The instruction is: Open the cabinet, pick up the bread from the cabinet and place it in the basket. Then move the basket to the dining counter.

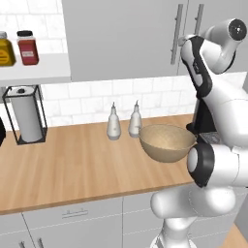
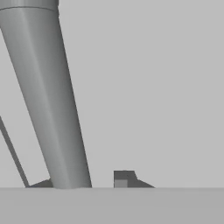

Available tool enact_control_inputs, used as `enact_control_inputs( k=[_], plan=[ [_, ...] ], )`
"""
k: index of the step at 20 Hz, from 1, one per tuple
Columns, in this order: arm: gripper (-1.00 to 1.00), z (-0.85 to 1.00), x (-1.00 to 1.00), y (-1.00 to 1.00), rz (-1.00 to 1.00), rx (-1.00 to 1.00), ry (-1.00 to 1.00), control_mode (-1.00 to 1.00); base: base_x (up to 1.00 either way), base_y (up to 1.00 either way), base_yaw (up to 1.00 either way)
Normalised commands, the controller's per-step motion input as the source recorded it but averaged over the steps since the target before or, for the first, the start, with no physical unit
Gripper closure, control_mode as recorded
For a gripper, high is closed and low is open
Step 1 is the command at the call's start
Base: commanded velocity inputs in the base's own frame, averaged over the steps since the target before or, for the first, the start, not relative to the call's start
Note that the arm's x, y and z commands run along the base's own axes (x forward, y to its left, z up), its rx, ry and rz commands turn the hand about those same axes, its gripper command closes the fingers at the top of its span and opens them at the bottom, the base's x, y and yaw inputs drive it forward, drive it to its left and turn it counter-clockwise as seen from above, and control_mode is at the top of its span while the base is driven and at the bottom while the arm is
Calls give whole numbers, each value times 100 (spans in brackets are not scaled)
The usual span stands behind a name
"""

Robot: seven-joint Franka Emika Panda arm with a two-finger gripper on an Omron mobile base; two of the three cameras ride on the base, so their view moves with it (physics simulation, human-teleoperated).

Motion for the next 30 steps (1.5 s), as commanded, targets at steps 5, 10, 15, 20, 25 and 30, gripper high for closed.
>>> enact_control_inputs(
  k=[5, 10, 15, 20, 25, 30],
  plan=[
    [100, -7, -17, -100, -4, 0, -6, -100, 0, 0, 0],
    [100, -4, -35, -100, -2, 2, 0, -100, 0, 0, 0],
    [100, 0, -42, -100, -4, 0, 0, -100, 0, 0, 0],
    [100, 0, -48, -100, -5, 0, 0, -100, 0, 0, 0],
    [100, 0, -65, -100, -4, 0, 6, -100, 0, 0, 0],
    [100, 0, -72, -100, -4, 0, 8, -100, 0, 0, 0]
  ],
)
